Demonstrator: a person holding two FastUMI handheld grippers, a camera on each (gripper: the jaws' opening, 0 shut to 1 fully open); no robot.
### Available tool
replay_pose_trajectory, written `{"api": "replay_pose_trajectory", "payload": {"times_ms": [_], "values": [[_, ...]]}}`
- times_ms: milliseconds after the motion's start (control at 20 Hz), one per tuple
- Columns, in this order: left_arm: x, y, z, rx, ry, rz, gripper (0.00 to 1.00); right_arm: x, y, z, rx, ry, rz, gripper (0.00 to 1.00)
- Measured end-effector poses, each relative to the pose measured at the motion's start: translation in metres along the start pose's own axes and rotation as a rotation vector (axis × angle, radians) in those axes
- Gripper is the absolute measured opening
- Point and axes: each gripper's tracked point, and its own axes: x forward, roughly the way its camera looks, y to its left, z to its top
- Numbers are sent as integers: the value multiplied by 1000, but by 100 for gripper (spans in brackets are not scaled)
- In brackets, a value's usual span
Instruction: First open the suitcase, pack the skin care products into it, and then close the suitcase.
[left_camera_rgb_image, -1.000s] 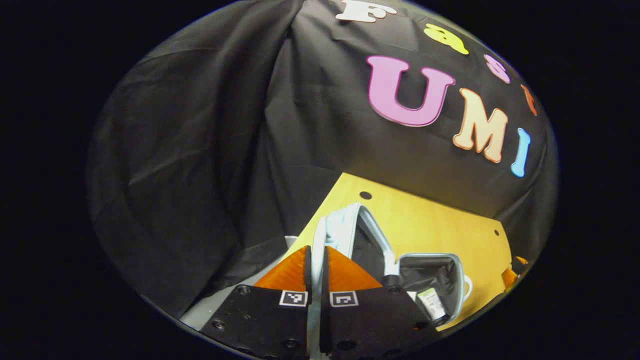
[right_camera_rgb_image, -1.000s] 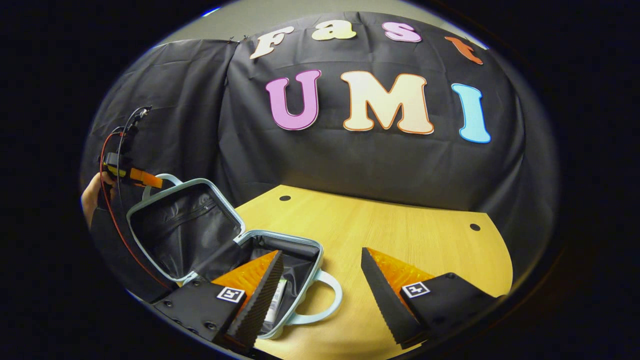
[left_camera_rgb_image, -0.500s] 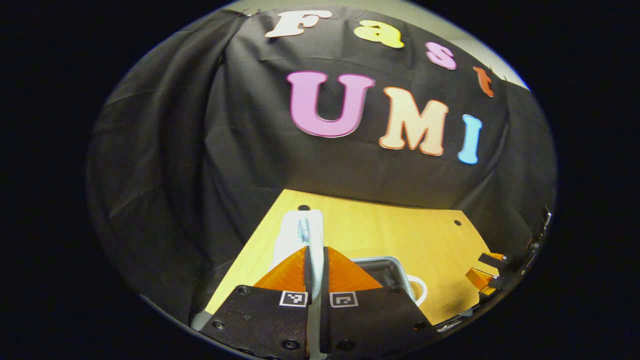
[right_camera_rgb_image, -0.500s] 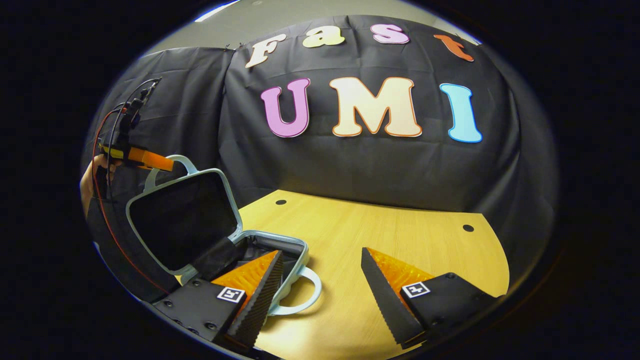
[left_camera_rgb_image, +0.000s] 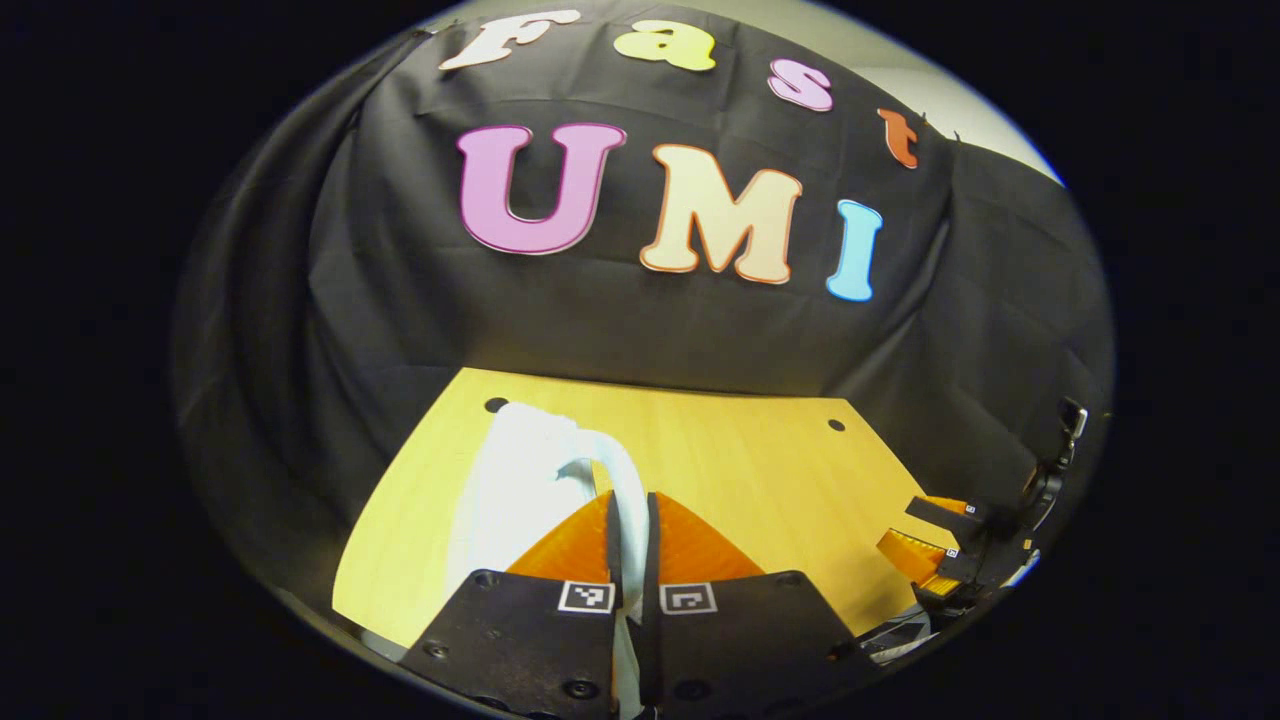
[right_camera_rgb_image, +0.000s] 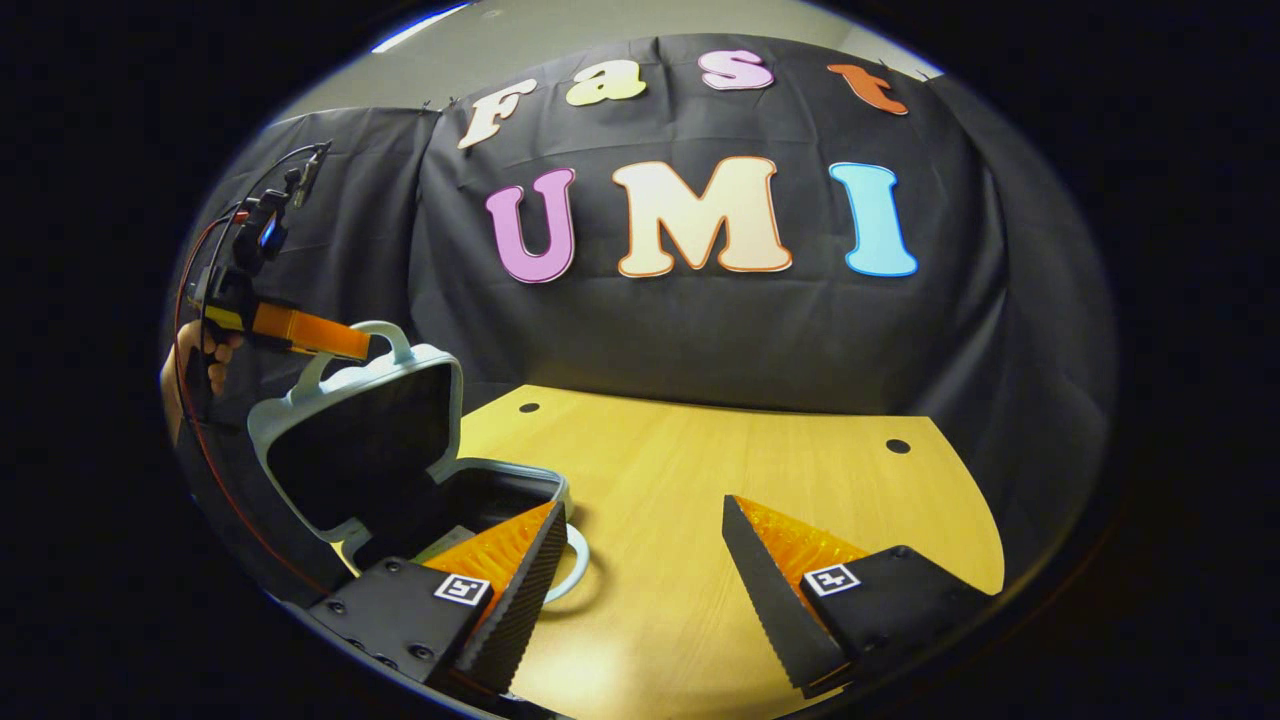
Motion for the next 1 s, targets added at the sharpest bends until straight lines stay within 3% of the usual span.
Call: {"api": "replay_pose_trajectory", "payload": {"times_ms": [450, 700, 1000], "values": [[44, -74, -60, -22, 126, -142, 2, -19, -54, -7, 7, 22, -73, 98], [70, -96, -96, -56, 170, -144, 4, -32, -85, -11, -1, 39, -113, 98], [103, -113, -161, -5, 280, -99, 5, -47, -116, -16, -37, 52, -136, 98]]}}
